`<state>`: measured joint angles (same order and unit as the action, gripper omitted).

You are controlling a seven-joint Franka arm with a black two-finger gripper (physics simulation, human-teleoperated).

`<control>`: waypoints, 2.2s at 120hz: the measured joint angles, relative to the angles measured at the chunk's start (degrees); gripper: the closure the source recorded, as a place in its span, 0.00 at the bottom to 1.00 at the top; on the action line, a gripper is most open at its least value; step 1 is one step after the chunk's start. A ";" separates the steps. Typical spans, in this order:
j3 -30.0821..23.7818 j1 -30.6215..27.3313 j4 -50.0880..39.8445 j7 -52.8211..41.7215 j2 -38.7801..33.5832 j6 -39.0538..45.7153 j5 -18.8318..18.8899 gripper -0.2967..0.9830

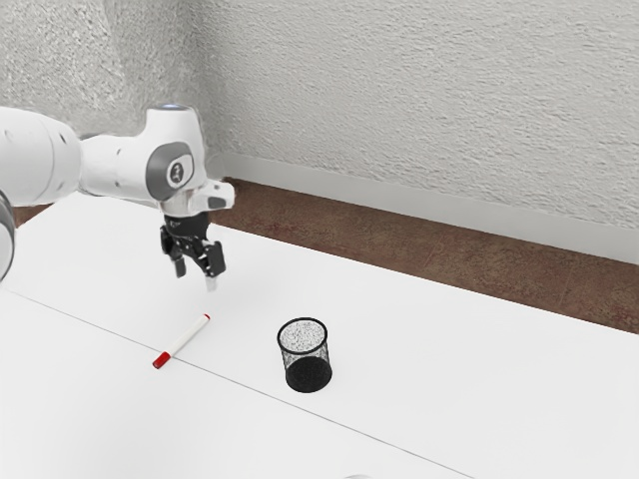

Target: Put the marker into the pen holder.

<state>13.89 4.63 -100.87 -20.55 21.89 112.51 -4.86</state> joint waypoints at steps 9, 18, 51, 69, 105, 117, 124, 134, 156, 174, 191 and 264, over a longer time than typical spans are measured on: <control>0.55 -0.04 -8.06 -0.40 -4.38 3.68 0.31 0.25; 1.09 -0.07 -14.79 -0.98 -8.46 7.25 0.54 0.25; 2.43 0.74 -31.32 -3.45 -18.58 17.98 0.80 0.25; 2.68 3.29 -37.15 -4.40 -20.79 22.11 1.65 0.25; 5.66 2.03 -38.09 -5.61 -17.10 27.21 2.49 0.25; 6.05 1.90 -37.93 -5.90 -16.04 28.29 2.72 0.25; 6.06 2.30 -36.90 -6.03 -15.01 28.84 2.75 0.25; 6.06 2.58 -35.11 -6.20 -12.80 29.36 2.60 0.25; 5.99 2.84 -32.73 -6.49 -9.01 30.02 2.15 0.25; 5.97 3.00 -32.34 -6.65 -8.39 30.26 1.59 0.29; 5.97 3.03 -32.38 -6.71 -8.35 30.38 1.23 0.42; 6.01 3.21 -32.66 -6.55 -8.88 31.64 0.84 0.77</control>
<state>19.90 7.84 -133.53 -27.10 13.01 144.15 -4.02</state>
